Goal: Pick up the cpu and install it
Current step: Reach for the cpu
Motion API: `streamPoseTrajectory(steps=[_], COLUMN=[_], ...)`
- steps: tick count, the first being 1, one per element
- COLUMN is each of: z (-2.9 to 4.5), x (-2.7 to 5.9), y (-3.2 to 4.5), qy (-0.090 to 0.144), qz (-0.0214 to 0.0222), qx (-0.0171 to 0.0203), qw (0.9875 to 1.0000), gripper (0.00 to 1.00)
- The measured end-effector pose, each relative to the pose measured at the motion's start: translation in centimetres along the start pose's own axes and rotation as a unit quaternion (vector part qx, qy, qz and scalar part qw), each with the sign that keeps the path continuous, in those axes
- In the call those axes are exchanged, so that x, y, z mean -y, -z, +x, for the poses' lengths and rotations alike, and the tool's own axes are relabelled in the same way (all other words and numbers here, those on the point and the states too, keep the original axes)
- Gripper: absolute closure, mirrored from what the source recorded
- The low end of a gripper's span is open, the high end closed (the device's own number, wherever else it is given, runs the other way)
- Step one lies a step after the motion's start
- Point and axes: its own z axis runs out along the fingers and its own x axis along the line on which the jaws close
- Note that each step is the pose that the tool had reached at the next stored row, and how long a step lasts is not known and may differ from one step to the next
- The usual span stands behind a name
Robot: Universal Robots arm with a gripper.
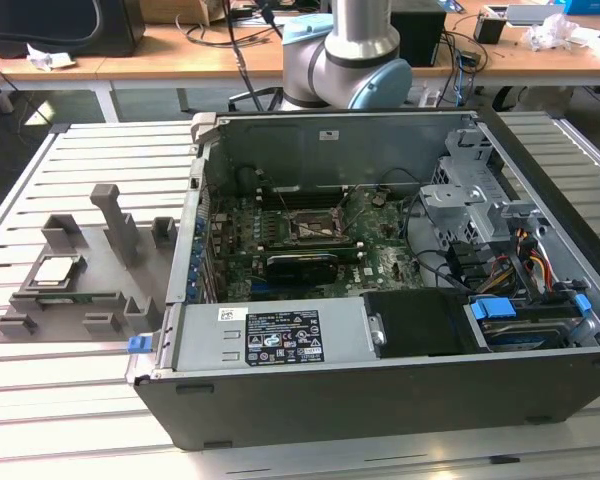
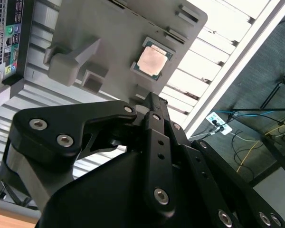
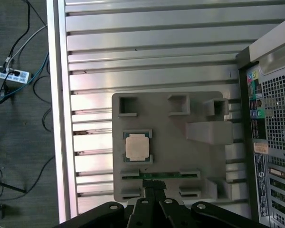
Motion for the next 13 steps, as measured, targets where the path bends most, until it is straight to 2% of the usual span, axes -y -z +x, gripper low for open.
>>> streamPoseTrajectory(steps=[7,10,13], z=[0.74,0.93,1.24], x=[0.04,-0.28,-0.76], y=[-0.43,-0.49,-0.52], qy=[0.000,0.000,0.000], qz=[0.0000,0.0003,0.0024], qx=[0.0000,0.0000,0.0002], qw=[1.0000,1.0000,1.0000], gripper=[0.89,0.89,0.89])
